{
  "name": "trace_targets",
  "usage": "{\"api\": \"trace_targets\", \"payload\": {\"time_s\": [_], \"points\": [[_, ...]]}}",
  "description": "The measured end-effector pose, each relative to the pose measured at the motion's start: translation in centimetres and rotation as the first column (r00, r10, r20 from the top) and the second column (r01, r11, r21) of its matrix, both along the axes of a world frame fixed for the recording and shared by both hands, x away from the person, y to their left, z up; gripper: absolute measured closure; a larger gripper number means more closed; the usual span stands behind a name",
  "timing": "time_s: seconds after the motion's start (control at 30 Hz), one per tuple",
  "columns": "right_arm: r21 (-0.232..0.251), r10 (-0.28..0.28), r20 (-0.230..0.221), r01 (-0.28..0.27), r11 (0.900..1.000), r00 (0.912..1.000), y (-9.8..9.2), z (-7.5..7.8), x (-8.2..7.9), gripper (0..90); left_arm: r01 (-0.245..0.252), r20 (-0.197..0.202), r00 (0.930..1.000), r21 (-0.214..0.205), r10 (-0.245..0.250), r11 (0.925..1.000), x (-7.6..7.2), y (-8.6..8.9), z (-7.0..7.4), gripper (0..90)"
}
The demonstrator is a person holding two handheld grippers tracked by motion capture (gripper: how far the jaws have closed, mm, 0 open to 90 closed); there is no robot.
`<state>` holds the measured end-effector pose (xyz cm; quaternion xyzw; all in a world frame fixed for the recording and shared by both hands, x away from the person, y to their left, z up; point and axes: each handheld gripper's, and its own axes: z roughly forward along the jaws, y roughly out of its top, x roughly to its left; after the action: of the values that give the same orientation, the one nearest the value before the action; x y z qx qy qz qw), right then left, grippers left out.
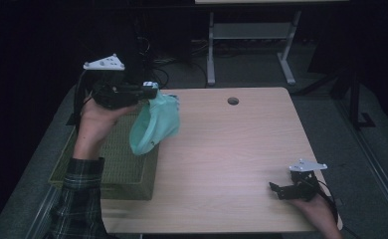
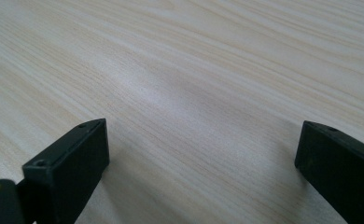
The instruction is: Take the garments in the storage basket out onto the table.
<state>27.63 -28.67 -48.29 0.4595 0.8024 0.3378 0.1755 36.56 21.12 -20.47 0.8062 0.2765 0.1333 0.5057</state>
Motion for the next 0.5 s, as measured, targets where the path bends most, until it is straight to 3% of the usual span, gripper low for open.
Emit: {"api": "trace_targets", "payload": {"time_s": [0.5], "points": [[0.000,0.000,0.000,0.000,1.0000,1.0000,0.0,0.0,0.0,2.7,0.079,-0.021,0.9966,-0.016,-0.080,0.9967,0.4,-4.9,-2.1,84.7]]}}
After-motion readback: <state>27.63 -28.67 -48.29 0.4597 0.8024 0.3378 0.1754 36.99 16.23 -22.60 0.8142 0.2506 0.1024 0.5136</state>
